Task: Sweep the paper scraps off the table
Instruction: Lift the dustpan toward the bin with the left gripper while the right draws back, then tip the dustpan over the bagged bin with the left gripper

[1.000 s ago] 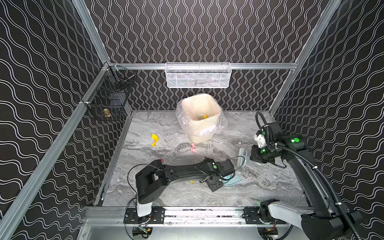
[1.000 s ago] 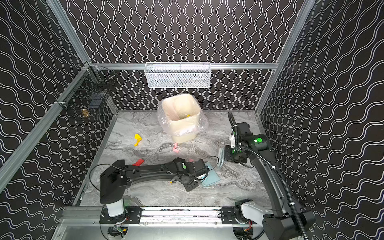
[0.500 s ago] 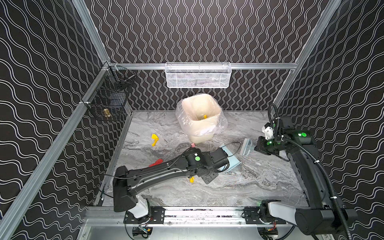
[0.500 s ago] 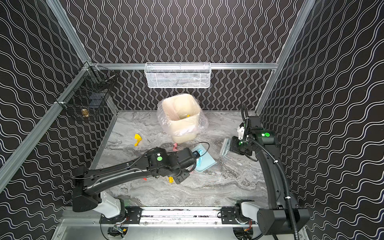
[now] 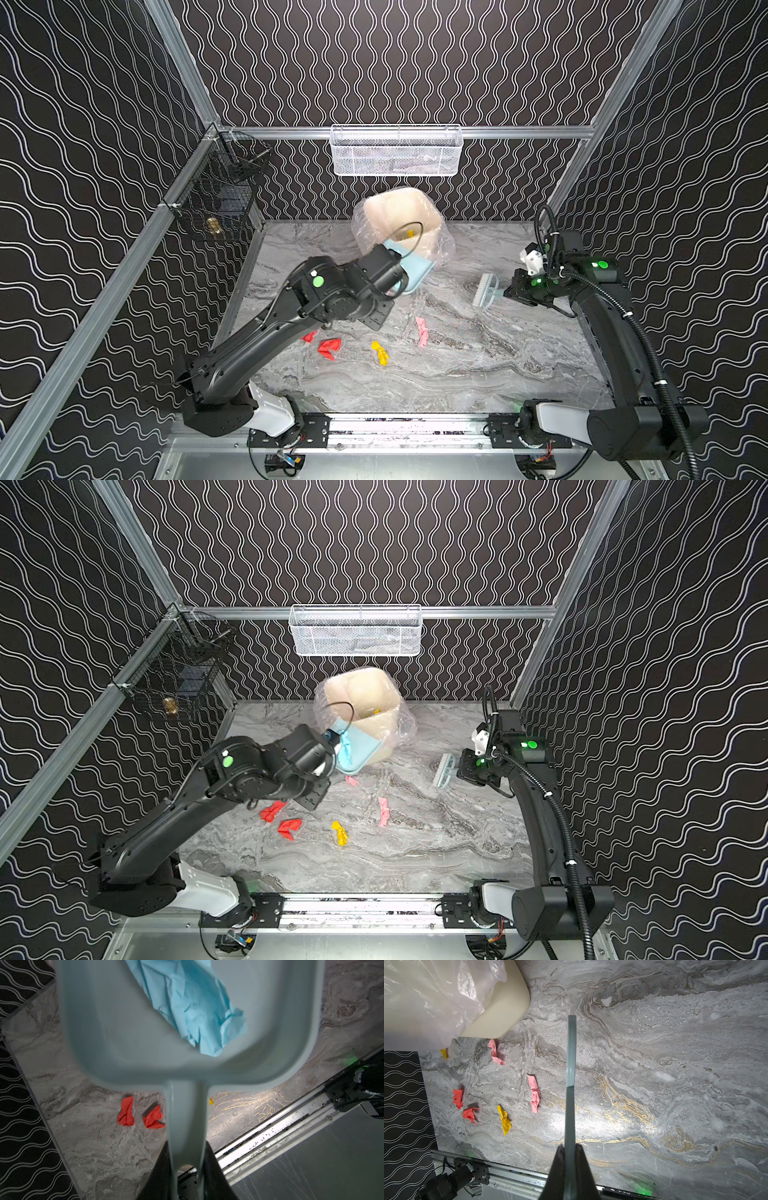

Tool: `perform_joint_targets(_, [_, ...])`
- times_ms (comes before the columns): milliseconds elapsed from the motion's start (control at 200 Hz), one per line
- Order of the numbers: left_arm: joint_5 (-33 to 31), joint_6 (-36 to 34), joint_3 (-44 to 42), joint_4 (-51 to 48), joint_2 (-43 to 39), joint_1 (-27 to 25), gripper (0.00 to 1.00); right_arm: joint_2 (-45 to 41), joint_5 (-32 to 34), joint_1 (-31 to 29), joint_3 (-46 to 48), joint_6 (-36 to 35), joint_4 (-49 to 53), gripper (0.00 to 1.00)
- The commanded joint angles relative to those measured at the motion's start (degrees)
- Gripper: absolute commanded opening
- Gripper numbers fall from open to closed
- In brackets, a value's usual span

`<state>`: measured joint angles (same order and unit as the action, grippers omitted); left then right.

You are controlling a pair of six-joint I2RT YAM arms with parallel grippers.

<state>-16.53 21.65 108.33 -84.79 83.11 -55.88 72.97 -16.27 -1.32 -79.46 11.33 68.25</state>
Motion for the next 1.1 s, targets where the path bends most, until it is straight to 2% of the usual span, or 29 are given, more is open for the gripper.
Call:
perform_joint_targets(0, [1.2, -0.8, 3.4, -5.2, 0.6, 3.3, 0.00, -0.1, -1.2, 0.1, -0.3, -0.6, -0.7, 0.00])
perform_joint_targets(390, [8.8, -12.7, 15.7, -8.1, 8.6, 23.4, 0.00, -1.6, -2.6, 0.2, 0.6, -0.4, -0.4, 0.00])
perform_joint_targets(501, [9.4, -14.8, 18.7, -8.3, 12.0, 26.8, 0.00, -2.2, -2.8, 0.2, 1.0, -0.4, -0.2, 0.00])
perform_joint_targets(901, [1.8, -15.6, 32.6, -11.3, 24.7, 28.3, 0.00, -3.4, -3.5, 0.1, 3.3, -0.5, -0.4, 0.00])
perform_joint_targets(1096, [-3.5, -16.3, 33.2, -11.5, 26.7, 27.1, 0.00, -3.9, -3.8, 0.0, 4.7, -0.5, -0.7, 0.00])
